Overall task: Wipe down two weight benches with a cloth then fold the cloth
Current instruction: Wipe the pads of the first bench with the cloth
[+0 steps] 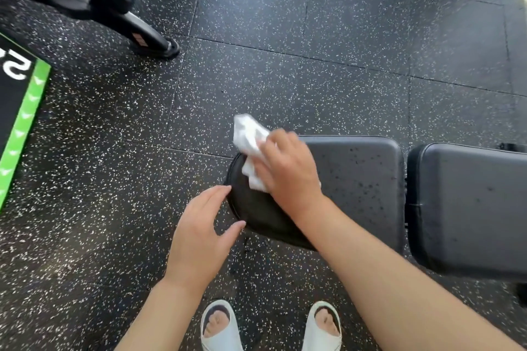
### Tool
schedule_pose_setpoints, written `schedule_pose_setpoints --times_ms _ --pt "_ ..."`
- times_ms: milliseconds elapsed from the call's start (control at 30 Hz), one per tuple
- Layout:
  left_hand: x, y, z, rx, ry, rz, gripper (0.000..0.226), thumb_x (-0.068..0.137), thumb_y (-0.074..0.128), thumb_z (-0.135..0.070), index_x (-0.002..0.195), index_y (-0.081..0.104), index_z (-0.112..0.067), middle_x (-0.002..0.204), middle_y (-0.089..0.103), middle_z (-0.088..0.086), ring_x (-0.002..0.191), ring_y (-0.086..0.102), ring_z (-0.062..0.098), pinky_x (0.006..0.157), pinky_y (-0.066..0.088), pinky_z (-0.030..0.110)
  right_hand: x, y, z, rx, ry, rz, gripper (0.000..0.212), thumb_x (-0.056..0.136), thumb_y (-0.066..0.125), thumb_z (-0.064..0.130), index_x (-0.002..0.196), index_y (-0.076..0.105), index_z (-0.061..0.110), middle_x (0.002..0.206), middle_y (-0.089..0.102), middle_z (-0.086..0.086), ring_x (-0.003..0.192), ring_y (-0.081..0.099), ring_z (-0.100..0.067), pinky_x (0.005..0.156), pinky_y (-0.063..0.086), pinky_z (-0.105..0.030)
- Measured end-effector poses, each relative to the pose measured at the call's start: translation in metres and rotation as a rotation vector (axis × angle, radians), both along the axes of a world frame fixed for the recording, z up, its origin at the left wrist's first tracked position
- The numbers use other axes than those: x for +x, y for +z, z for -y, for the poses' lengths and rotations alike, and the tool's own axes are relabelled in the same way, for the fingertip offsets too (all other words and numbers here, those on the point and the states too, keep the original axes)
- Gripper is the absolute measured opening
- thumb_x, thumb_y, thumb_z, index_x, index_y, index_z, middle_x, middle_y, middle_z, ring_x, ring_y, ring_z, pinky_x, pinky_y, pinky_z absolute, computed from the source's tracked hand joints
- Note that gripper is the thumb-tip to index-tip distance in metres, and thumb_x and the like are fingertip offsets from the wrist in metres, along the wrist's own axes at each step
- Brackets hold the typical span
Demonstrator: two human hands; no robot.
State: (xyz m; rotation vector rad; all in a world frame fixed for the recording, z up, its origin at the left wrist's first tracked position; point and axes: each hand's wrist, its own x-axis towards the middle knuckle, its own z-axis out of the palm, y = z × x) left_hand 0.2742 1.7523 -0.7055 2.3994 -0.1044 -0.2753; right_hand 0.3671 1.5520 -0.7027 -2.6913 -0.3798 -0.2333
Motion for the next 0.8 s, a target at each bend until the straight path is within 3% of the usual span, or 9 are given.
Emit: schedule_pose_setpoints --times_ms 133,267,400,500,600,700,800 --pt "-0.005 -0.006 0.001 -0.021 0.022 0.016 0.07 0.085 0.086 -0.029 0.148 0.056 -0.022 0.146 0.057 -0.012 0.138 0.042 -0.004 0.119 0.022 0.008 0.046 0.0 -0.027 -0.031 -0.144 -0.048 0.019 0.091 0.068 0.022 0.084 0.065 0.005 0.092 0.062 -0.015 0.083 0.056 -0.036 0.065 0.042 -0.044" --pt "-0.017 -0.012 0.004 -0.077 0.12 -0.007 0.065 0.089 0.083 -0.029 0.148 0.057 -0.02 0.145 0.058 -0.012 0.138 0.05 0.003 0.119 0.035 0.019 -0.015 0.002 -0.032 0.075 0.006 -0.019 0.016 0.092 0.068 0.019 0.094 0.07 0.003 0.095 0.063 -0.015 0.081 0.053 -0.033 0.068 0.046 -0.047" --pt "-0.026 -0.015 0.013 -0.141 0.18 0.042 0.057 0.091 0.08 -0.025 0.144 0.061 -0.017 0.141 0.063 -0.009 0.135 0.057 0.007 0.115 0.045 0.03 -0.087 0.003 0.0 0.107 0.146 -0.056 0.032 0.108 0.053 0.027 0.106 0.073 0.003 0.102 0.066 -0.014 0.079 0.056 -0.034 0.073 0.051 -0.046" --pt "-0.027 -0.017 0.015 -0.15 0.189 0.054 0.057 0.091 0.079 -0.023 0.144 0.062 -0.015 0.142 0.064 -0.007 0.137 0.056 0.009 0.116 0.046 0.035 -0.081 0.001 0.017 0.022 0.196 -0.008 0.02 0.097 0.069 0.015 0.111 0.074 0.001 0.102 0.067 -0.015 0.078 0.056 -0.034 0.071 0.051 -0.045" --pt "-0.028 -0.017 0.015 -0.146 0.202 0.048 0.058 0.09 0.082 -0.02 0.144 0.062 -0.015 0.143 0.063 -0.007 0.138 0.055 0.009 0.118 0.044 0.032 -0.028 0.001 0.0 0.038 0.059 0.001 0.016 0.09 0.073 0.007 0.103 0.072 -0.003 0.093 0.064 -0.02 0.076 0.054 -0.036 0.067 0.049 -0.048" --pt "-0.027 -0.018 0.016 -0.16 0.208 0.045 0.058 0.09 0.082 -0.02 0.144 0.062 -0.016 0.143 0.063 -0.009 0.138 0.055 0.007 0.119 0.04 0.026 0.026 0.001 -0.035 0.042 -0.067 -0.024 0.012 0.087 0.071 0.013 0.086 0.067 0.002 0.091 0.062 -0.018 0.081 0.055 -0.036 0.067 0.046 -0.047" --pt "-0.027 -0.02 0.014 -0.143 0.205 0.036 0.058 0.09 0.082 -0.022 0.144 0.063 -0.015 0.143 0.063 -0.008 0.138 0.055 0.007 0.119 0.039 0.025 0.026 -0.002 -0.055 -0.004 -0.061 -0.015 0.014 0.087 0.069 0.018 0.082 0.064 0.007 0.09 0.062 -0.014 0.082 0.054 -0.033 0.065 0.044 -0.046"
